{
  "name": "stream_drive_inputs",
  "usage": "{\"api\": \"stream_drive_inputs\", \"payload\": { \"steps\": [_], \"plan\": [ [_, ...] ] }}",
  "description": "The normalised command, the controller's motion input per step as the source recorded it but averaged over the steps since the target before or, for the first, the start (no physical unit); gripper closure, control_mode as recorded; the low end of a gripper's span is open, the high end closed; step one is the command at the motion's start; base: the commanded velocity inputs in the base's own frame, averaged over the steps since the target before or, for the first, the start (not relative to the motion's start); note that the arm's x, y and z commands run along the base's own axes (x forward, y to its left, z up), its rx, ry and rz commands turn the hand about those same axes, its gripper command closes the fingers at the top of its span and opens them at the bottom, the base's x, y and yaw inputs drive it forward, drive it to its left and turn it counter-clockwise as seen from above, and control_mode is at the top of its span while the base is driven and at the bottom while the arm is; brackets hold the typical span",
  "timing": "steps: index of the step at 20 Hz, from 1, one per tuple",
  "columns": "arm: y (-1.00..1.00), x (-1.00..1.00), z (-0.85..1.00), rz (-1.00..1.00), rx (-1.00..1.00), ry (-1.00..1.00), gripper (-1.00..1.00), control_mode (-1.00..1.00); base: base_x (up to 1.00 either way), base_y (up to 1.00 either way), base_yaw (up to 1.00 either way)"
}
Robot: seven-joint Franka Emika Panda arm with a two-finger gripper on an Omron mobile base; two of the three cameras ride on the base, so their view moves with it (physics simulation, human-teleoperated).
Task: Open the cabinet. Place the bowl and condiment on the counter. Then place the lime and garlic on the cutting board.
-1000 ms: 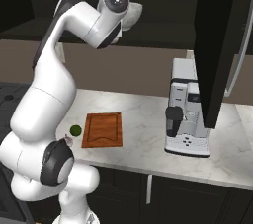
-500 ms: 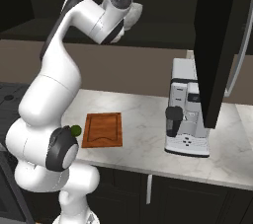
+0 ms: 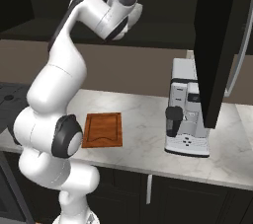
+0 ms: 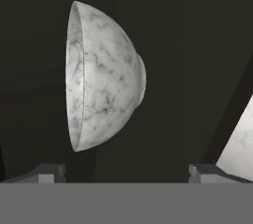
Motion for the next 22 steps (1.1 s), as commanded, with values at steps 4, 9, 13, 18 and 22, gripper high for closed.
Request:
{"api": "stream_drive_inputs", "payload": {
  "steps": [4, 9, 13, 18, 22],
  "plan": [
    [-0.04, 0.29, 0.0, 0.01, 0.0, 0.01, -1.0, -1.0, 0.0, 0.0, 0.0],
    [0.0, 0.27, 0.0, 0.01, 0.0, 0.02, -1.0, -1.0, 0.0, 0.0, 0.0],
    [0.0, 0.22, 0.0, 0.01, 0.0, 0.02, -1.0, -1.0, 0.0, 0.0, 0.0],
    [0.0, 0.21, 0.0, 0.01, 0.0, 0.02, -1.0, -1.0, 0.0, 0.0, 0.0],
    [0.0, 0.22, 0.0, 0.01, 0.0, 0.02, -1.0, -1.0, 0.0, 0.0, 0.0]
  ]
}}
